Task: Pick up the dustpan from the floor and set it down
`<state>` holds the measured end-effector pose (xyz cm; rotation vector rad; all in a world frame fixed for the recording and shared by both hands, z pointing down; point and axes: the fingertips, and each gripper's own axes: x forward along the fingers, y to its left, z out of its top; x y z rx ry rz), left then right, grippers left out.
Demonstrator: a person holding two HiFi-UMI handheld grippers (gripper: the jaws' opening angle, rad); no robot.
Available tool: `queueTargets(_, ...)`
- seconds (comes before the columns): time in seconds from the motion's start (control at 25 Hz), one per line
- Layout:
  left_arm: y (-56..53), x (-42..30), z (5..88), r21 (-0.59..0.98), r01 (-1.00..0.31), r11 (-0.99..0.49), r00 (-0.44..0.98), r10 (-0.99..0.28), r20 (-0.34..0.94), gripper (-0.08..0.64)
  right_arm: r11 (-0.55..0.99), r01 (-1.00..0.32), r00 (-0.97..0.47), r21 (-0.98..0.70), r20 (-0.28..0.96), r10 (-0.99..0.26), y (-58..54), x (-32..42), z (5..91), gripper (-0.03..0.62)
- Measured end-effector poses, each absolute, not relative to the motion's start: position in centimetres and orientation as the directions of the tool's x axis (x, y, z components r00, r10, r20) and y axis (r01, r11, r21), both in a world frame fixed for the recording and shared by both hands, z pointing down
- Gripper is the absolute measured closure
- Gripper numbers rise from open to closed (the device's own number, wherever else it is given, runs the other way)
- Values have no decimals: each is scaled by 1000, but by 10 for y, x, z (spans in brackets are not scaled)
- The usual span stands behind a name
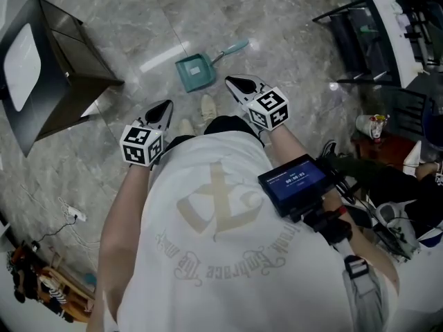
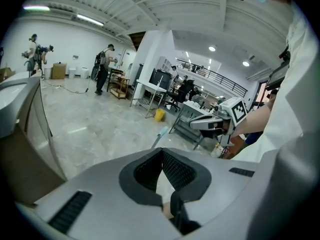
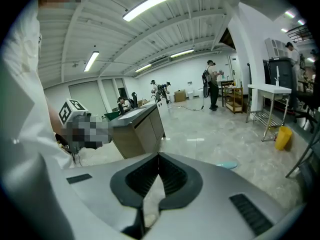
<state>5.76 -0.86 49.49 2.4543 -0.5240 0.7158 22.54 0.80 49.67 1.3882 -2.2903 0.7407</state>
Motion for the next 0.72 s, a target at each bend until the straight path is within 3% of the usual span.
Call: queueTargets(0.72, -14, 63, 505, 383, -547, -744, 743, -222, 631, 548, 496, -837, -521, -230, 610, -597, -35, 237, 527, 577)
